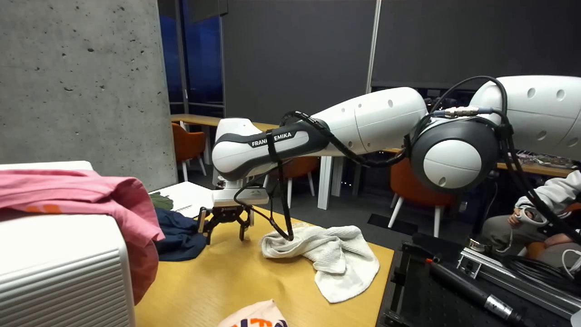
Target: Put the pink shirt on the left and the white towel on the right
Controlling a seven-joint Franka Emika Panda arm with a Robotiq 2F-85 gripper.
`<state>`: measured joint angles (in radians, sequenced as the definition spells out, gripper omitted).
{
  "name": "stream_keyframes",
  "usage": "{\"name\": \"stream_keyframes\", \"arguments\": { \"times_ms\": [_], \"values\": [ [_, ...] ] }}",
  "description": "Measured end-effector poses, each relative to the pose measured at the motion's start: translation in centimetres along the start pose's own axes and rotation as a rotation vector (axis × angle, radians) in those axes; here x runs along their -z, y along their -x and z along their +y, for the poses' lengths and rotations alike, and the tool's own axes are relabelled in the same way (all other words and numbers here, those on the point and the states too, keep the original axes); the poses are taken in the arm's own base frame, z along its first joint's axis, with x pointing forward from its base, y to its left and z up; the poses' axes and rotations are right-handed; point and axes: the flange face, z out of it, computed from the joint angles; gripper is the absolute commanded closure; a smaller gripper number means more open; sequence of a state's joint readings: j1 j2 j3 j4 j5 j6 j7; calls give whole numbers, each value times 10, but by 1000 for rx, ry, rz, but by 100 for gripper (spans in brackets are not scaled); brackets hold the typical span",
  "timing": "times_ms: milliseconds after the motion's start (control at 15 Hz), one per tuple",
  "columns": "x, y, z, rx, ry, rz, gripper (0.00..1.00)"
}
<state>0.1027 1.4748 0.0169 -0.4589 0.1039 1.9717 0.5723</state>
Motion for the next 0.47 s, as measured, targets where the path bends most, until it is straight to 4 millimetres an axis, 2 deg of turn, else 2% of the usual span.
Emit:
{"name": "stream_keyframes", "arguments": {
  "times_ms": [467],
  "values": [
    [0, -2, 7, -5, 21, -9, 0]
  ]
}}
